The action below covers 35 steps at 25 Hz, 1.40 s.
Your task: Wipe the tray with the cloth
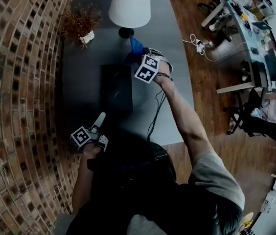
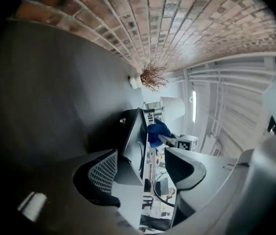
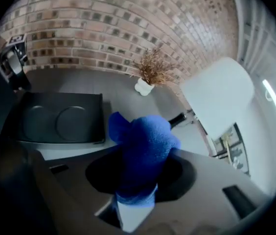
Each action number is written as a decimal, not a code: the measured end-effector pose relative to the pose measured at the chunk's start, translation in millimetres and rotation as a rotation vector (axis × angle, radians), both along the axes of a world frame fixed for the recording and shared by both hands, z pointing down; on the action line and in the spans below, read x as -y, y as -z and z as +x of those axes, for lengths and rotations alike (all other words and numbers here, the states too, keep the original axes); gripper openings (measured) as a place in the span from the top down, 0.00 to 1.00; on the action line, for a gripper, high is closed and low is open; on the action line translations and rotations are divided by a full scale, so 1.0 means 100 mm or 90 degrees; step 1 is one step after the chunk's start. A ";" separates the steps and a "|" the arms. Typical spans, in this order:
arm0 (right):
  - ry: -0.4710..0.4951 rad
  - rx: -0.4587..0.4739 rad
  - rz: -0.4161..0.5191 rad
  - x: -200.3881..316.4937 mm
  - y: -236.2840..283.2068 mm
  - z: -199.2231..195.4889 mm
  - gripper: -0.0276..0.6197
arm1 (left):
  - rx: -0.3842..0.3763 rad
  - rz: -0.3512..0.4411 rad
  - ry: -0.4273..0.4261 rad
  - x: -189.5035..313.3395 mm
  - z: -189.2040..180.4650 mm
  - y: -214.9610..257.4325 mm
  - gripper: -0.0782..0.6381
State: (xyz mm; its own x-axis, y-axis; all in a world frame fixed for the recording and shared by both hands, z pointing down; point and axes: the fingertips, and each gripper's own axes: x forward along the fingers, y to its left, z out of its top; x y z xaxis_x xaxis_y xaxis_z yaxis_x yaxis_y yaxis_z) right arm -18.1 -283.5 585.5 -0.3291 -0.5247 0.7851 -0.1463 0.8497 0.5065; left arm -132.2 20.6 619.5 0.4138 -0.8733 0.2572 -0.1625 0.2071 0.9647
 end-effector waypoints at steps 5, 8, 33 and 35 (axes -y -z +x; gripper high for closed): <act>0.214 -0.214 -0.025 0.05 -0.60 -0.71 0.74 | -0.041 0.000 0.039 0.08 0.06 -0.05 0.48; 0.313 -0.269 -0.076 -0.10 -0.87 -0.82 0.75 | -0.055 0.002 0.069 0.09 0.04 -0.05 0.48; -0.055 0.072 -0.239 -1.66 -0.85 0.85 0.75 | 0.464 0.197 -0.271 1.21 -0.27 0.51 0.48; -0.050 0.055 -0.165 -1.30 -0.74 0.85 0.75 | 0.521 0.207 -0.331 1.02 -0.03 0.41 0.47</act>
